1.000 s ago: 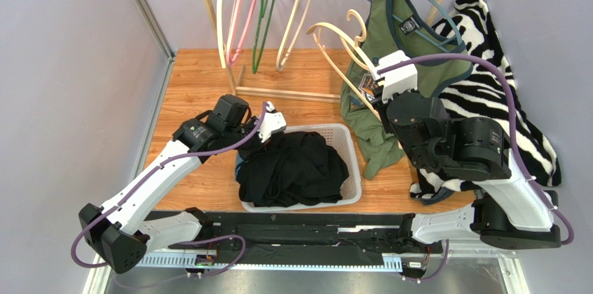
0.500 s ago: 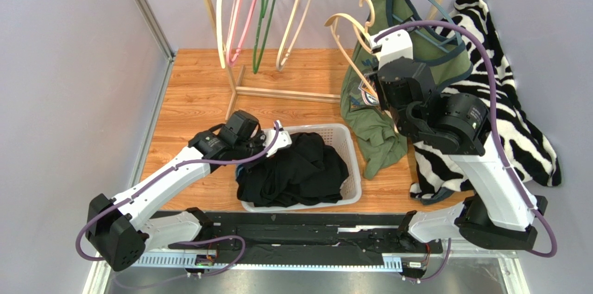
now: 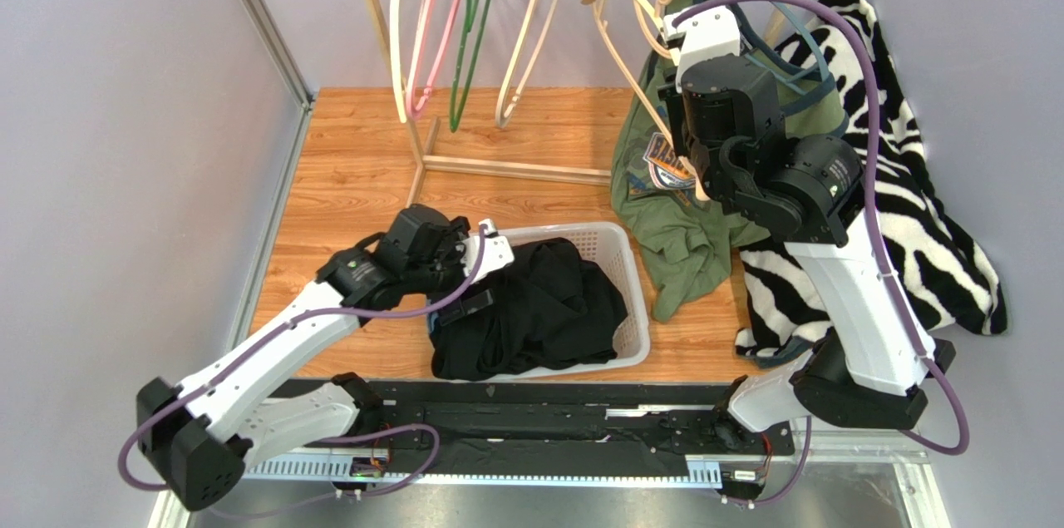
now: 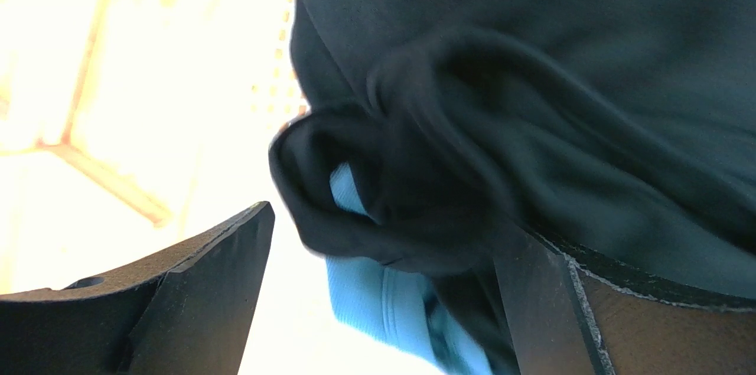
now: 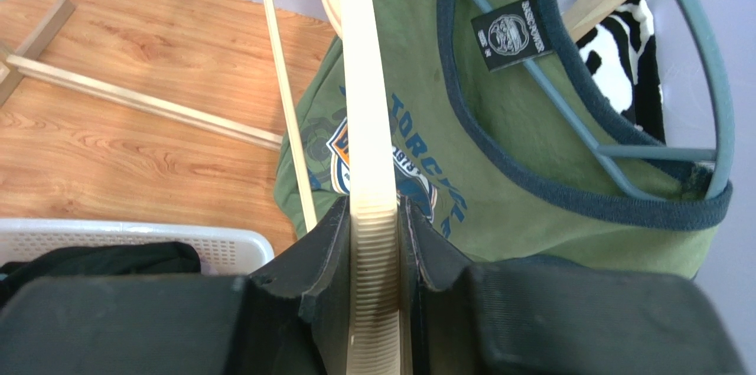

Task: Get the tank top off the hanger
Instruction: Remove the tank top from the hanger, then place the hanger at the clothesline.

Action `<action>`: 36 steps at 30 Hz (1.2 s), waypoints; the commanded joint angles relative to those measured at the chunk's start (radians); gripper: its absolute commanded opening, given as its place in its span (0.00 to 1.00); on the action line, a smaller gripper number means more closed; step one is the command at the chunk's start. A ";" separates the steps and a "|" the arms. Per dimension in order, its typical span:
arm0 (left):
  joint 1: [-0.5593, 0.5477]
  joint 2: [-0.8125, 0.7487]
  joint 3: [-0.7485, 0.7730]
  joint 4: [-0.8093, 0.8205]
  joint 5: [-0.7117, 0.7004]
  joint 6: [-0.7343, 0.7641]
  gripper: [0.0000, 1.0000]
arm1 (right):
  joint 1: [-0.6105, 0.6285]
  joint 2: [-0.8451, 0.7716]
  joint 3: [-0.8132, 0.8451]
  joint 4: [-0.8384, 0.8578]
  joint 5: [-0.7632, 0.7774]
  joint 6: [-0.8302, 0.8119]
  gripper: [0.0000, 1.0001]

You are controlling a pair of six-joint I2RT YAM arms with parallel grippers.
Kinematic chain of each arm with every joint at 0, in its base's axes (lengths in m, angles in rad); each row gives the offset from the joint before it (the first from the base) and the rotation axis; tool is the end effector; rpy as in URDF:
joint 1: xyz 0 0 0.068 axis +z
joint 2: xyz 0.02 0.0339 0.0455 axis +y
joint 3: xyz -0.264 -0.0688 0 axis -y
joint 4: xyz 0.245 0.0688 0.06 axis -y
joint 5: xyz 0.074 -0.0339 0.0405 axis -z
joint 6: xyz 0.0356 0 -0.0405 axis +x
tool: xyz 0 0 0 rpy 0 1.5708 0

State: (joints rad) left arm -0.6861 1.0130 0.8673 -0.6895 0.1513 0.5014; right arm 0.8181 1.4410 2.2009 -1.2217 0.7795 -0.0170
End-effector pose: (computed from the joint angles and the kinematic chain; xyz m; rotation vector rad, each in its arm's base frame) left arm 0.1549 -0.1338 0.2803 1.4064 1.9578 -0.2675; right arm 0.1625 0.1369 0.5433 -0.3187 1.8742 -0.2520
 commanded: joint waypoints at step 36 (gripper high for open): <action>-0.004 -0.251 0.412 -0.407 0.100 -0.044 0.99 | -0.158 0.208 0.221 0.315 -0.140 -0.067 0.00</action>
State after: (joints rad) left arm -0.6880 0.7742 1.2556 -1.0897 0.2523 0.4549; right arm 0.6754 1.6245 2.3722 -0.9829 0.6502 -0.0792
